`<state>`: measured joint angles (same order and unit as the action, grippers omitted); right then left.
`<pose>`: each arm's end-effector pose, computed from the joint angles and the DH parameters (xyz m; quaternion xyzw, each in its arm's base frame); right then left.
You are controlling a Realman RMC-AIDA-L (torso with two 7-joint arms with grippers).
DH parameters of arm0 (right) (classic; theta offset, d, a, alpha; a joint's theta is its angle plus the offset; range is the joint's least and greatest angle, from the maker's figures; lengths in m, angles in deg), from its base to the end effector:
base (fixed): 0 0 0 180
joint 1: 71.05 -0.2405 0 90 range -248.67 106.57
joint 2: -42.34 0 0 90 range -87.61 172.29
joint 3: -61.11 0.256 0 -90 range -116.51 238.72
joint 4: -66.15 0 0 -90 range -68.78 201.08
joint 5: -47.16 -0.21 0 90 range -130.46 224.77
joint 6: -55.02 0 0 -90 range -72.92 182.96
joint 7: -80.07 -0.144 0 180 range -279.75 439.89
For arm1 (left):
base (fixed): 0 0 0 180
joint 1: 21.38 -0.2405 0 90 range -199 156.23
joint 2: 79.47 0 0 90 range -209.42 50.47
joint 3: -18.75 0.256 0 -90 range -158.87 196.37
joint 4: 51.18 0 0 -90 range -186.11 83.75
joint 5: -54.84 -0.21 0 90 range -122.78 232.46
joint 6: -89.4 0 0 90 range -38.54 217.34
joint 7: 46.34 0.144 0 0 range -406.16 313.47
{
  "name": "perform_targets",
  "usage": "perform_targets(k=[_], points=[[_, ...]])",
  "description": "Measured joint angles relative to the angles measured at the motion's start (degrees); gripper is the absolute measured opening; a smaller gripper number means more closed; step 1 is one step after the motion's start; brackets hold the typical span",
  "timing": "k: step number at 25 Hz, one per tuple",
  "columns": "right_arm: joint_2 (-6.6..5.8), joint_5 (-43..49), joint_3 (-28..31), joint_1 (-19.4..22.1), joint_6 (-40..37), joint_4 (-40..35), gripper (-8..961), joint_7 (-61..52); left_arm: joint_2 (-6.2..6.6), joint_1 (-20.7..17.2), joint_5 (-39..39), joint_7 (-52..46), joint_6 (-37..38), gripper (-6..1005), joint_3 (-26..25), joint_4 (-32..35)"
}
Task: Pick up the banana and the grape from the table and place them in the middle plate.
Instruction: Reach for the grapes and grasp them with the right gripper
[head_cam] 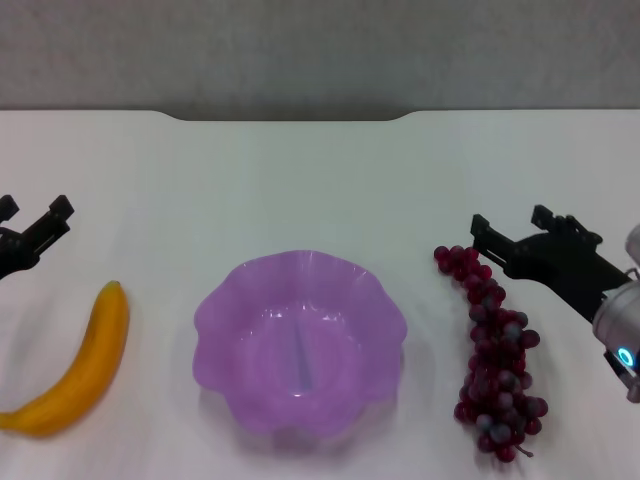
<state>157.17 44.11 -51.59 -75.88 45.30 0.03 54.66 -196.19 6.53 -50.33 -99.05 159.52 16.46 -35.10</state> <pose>0.2614 0.3296 -0.0326 -0.7712 0.3503 0.2238 0.4822 -0.3628 0.3383 0.0474 -0.7253 -0.3316 -0.3373 0.5002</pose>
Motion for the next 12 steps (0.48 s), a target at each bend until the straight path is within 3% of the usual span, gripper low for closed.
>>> perform_targets(k=[12], points=[[-0.12,0.1,-2.2,0.7,0.1,4.9,877,-3.2,-0.03,0.2,0.0,0.2,0.0,876,0.0,0.0]])
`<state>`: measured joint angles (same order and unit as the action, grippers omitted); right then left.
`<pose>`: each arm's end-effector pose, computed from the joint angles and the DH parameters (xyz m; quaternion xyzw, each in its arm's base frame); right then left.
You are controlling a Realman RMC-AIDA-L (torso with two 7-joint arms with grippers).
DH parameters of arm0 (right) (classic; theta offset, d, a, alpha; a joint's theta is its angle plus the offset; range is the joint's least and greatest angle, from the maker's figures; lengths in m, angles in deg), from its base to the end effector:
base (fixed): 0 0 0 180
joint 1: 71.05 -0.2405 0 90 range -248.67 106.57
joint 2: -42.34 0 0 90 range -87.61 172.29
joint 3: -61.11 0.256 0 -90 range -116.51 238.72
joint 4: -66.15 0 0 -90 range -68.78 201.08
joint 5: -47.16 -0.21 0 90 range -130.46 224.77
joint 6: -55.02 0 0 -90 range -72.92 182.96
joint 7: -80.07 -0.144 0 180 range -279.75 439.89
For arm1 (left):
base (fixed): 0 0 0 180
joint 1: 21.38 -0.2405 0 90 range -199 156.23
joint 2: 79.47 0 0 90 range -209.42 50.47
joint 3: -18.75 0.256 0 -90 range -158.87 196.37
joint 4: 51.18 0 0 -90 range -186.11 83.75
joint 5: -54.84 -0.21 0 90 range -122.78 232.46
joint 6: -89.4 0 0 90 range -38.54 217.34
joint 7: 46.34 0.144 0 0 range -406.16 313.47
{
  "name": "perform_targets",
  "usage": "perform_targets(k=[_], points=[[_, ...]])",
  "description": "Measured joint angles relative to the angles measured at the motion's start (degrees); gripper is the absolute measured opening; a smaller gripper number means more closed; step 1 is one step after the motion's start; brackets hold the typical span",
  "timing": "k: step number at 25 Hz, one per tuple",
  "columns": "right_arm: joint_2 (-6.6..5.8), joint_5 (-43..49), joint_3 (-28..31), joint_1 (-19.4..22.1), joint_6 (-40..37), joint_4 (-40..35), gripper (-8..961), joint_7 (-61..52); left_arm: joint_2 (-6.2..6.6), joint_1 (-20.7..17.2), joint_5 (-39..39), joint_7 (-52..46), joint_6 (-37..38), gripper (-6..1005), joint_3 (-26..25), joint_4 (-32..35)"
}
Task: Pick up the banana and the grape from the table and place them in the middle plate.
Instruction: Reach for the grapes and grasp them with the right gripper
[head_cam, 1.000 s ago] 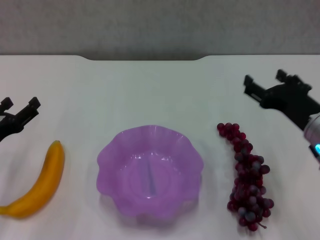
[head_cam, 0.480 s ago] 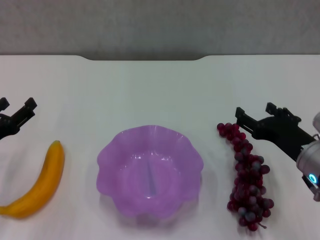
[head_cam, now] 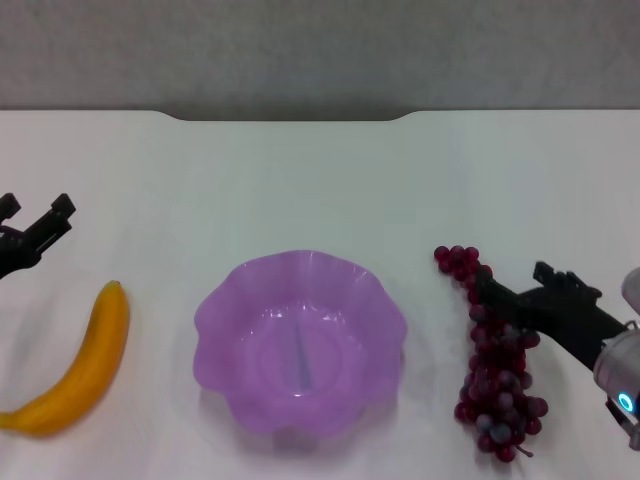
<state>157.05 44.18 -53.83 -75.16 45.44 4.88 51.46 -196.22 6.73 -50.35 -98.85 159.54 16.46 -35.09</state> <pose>0.2896 0.3124 -0.0501 -0.7683 0.3945 0.1919 0.4661 -0.3615 0.3395 0.0471 -0.7266 -0.3291 -0.3374 0.4999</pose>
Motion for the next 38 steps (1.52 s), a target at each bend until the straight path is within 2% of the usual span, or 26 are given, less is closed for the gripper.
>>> perform_targets(k=[17,31,38], points=[[-0.11,0.0,-3.2,-1.3,0.1,6.4,877,-4.1,-0.06,0.2,0.0,0.0,0.7,876,0.0,0.0],[-0.11,0.0,-5.6,-5.0,0.0,13.6,877,-9.4,-0.06,0.3,0.0,0.0,1.2,876,0.0,0.0],[-0.17,0.0,-6.0,-5.9,-0.1,14.8,876,-10.3,-0.06,0.3,0.0,0.0,1.5,876,0.0,0.0]])
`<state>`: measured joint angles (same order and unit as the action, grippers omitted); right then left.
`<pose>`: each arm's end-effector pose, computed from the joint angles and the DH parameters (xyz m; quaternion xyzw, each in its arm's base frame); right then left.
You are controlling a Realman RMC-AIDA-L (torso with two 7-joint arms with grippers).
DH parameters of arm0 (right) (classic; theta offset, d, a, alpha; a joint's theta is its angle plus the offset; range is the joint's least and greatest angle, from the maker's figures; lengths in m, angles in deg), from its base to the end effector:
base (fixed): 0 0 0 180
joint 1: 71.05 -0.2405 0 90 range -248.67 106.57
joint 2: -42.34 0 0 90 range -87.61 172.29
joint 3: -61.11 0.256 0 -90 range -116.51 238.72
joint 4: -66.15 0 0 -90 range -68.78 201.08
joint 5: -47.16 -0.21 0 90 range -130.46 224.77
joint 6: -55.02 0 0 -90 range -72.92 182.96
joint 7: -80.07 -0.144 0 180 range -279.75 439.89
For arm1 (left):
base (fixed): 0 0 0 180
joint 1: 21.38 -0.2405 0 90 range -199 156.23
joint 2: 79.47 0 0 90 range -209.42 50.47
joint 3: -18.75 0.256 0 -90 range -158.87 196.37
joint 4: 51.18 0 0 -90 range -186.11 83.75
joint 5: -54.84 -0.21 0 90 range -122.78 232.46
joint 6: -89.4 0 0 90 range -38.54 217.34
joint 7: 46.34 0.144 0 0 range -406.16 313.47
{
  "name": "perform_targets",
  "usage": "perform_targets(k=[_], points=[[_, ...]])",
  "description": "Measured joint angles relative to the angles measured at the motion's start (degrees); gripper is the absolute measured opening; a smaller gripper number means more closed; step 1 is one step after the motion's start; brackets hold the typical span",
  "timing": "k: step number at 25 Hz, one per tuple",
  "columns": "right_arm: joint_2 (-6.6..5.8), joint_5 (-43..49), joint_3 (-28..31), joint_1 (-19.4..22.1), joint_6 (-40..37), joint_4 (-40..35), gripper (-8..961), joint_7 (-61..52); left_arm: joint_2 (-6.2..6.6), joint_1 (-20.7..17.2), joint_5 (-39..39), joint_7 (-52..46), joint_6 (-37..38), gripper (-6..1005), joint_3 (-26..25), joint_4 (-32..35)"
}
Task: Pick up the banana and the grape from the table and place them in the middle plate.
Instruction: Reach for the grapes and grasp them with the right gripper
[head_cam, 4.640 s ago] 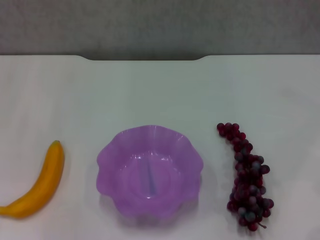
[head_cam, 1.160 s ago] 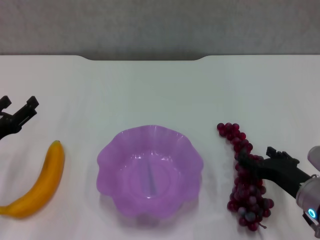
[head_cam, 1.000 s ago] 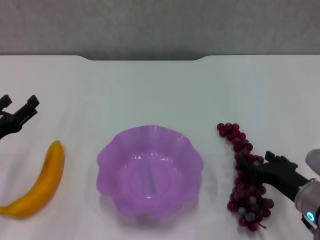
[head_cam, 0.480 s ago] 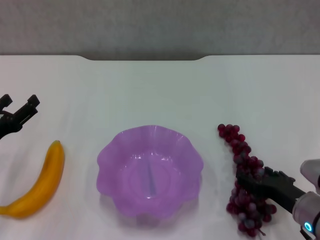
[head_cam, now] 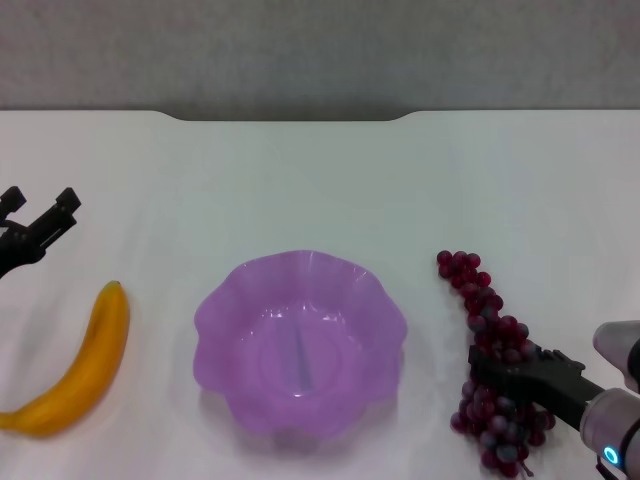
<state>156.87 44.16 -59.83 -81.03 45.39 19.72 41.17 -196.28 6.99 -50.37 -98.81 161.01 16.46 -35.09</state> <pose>0.3340 0.2960 -0.0853 -0.7660 0.4688 0.1244 0.4219 -0.3562 0.3404 0.0470 -0.7299 -0.3201 -0.3475 0.4939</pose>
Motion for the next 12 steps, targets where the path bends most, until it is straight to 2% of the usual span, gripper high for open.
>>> perform_targets(k=[12], points=[[-0.02,0.0,0.2,-0.2,0.1,0.6,874,-0.8,0.00,0.0,0.0,0.0,0.1,877,-0.1,0.0]])
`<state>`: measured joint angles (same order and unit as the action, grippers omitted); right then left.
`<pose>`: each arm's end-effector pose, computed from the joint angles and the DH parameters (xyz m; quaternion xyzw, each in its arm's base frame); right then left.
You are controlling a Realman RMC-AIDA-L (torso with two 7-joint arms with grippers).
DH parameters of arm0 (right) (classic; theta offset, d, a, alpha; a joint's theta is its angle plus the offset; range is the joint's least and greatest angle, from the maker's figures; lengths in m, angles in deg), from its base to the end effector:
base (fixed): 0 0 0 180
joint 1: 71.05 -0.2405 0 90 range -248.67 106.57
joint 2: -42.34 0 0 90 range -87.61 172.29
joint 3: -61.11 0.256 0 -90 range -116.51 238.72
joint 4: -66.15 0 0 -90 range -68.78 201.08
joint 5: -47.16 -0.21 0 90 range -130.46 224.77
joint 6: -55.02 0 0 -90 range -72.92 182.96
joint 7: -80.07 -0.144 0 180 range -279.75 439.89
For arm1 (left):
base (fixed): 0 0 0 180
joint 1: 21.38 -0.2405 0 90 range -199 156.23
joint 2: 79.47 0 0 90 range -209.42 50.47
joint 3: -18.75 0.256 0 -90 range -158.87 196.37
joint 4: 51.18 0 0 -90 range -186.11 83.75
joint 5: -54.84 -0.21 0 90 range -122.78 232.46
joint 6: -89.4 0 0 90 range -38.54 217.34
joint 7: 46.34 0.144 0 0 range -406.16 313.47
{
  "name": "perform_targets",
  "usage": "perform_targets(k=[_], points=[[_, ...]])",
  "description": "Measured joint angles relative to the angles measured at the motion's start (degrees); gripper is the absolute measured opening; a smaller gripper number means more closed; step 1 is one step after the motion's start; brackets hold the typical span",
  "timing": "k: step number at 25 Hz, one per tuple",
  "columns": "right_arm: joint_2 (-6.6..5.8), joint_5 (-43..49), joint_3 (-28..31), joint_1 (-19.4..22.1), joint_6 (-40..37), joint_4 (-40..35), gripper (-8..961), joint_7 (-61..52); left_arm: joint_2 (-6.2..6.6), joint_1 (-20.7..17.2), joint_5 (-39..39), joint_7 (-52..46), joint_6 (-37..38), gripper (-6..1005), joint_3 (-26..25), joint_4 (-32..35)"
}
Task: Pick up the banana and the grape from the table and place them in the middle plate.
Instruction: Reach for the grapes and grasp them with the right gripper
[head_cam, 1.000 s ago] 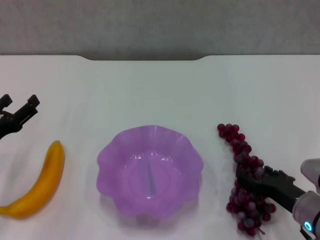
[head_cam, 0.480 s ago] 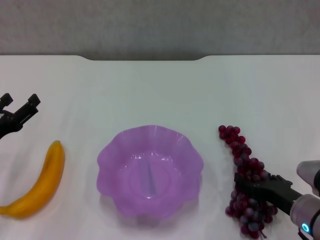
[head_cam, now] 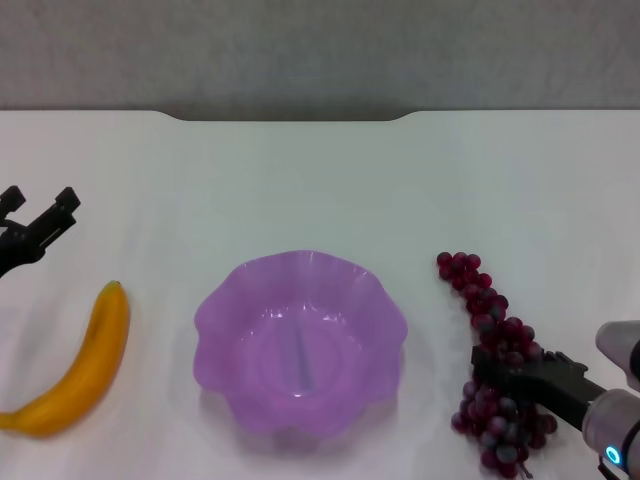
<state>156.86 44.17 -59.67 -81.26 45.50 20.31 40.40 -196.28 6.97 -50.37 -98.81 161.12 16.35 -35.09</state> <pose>0.3366 0.2962 -0.0848 -0.7618 0.4751 0.1231 0.4228 -0.3562 0.3402 0.0472 -0.7294 -0.3199 -0.3484 0.4942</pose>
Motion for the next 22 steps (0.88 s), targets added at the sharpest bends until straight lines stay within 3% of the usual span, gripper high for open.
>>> perform_targets(k=[9,22], points=[[0.00,0.0,0.3,-0.4,0.1,0.2,872,-0.1,0.00,-0.1,0.1,0.0,0.6,876,-0.3,0.0],[-0.13,0.0,0.4,-0.6,0.2,0.3,798,-0.1,0.00,-0.2,0.1,0.0,0.6,877,-0.4,0.0]])
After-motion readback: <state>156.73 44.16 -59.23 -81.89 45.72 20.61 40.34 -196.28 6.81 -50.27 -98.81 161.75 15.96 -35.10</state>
